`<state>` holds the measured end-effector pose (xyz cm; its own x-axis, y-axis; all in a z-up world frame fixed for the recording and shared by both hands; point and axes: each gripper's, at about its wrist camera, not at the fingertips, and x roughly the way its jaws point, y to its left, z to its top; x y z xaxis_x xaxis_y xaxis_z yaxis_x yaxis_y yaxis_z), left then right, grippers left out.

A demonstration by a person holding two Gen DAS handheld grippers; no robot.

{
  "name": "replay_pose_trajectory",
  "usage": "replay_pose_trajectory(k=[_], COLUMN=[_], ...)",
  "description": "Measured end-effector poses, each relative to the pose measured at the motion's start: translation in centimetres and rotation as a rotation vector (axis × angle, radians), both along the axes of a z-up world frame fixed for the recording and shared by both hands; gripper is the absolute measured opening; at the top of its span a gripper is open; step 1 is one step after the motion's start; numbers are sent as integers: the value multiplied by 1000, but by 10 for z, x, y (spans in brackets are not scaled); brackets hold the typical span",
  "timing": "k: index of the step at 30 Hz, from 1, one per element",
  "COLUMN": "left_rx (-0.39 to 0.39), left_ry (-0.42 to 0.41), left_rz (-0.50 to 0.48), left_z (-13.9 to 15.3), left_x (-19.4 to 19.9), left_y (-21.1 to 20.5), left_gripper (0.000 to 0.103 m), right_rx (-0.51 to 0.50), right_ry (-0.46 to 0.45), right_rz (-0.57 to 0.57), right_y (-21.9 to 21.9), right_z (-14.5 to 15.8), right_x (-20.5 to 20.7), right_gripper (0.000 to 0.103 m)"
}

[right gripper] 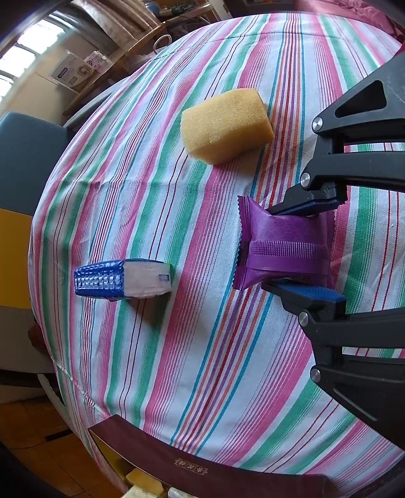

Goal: Organize objects
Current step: 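Lower the plastic-wrapped ball into the gold tray and open the left gripper, then carry the purple packet into the gold tray and open the right gripper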

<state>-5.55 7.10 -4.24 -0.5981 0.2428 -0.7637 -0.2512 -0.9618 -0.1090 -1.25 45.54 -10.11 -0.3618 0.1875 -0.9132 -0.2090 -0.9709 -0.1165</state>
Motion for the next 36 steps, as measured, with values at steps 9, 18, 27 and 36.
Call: replay_pose_trajectory(k=[9, 18, 27, 36], left_rx=[-36, -21, 2, 24], left_ry=[29, 15, 22, -5], left_rz=[25, 39, 94, 124], left_z=[3, -1, -2, -11], left_x=[14, 13, 7, -2], left_y=[-12, -29, -58, -73], left_gripper=[43, 43, 43, 43], right_rx=[53, 94, -39, -198], right_ry=[-5, -39, 196, 267], right_rz=[22, -12, -14, 258], right_y=[-4, -7, -52, -212], right_z=[-2, 1, 82, 97], right_x=[-3, -10, -36, -113], right_gripper=[38, 34, 34, 35])
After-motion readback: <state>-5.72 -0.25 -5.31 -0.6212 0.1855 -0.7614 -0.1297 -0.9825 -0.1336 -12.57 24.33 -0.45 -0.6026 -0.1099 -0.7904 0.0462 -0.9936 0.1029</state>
